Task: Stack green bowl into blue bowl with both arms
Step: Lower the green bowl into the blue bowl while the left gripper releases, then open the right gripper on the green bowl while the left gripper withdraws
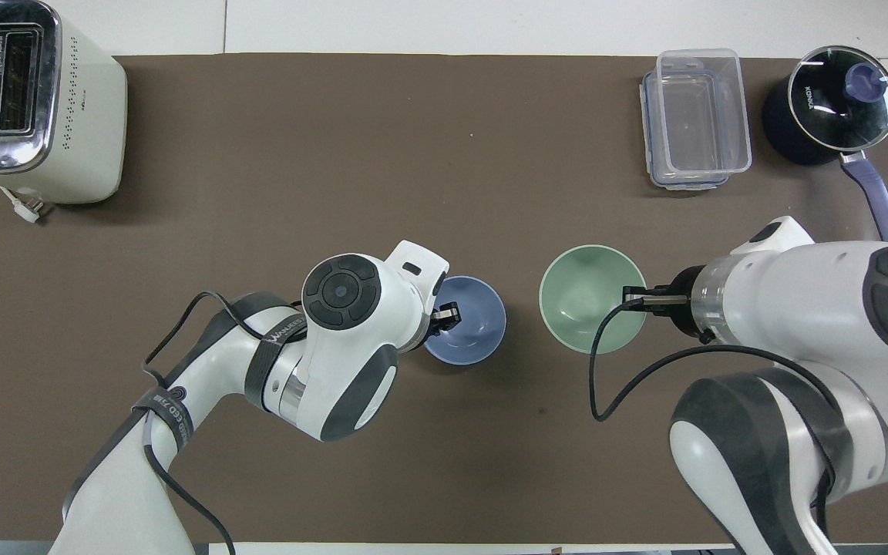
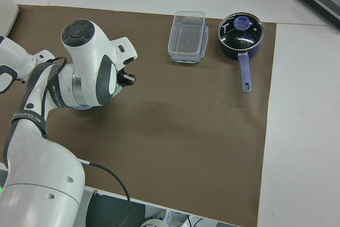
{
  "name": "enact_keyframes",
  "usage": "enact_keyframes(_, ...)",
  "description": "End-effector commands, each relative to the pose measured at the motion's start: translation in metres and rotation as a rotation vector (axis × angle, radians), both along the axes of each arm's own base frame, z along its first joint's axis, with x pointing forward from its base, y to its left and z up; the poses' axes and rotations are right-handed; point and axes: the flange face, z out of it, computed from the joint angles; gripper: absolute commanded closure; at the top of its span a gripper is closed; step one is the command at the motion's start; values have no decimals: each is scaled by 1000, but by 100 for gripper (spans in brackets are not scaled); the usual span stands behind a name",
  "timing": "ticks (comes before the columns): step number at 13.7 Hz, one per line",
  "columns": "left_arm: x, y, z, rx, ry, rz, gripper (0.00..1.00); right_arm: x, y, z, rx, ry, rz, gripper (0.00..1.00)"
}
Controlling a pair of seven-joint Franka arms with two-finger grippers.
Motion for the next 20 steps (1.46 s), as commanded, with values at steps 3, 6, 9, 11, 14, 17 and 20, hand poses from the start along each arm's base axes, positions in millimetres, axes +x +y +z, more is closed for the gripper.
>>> enact_keyframes(3,27,39,43,17,3,-6,0,8,58,-17,34,11,-63,100)
enact_keyframes(6,80,132,92,18,45,-64,0,22,91,-29,44,13,-65,100)
enact_keyframes(9,112,214,125,68,21,-80,0,32,135,-51,59,3,-60,100)
enact_keyframes(11,116,252,149,93,11,-131,0,28,140,-61,53,10,-51,100)
enact_keyframes(14,106,305,181,101,21,-215,0,8,157,-79,32,39,-1,100)
enact_keyframes(17,101,331,234,141,50,-301,0,0,158,-96,25,21,16,100)
enact_keyframes(20,89,350,260,141,114,-282,0,-4,156,-98,-1,28,65,100)
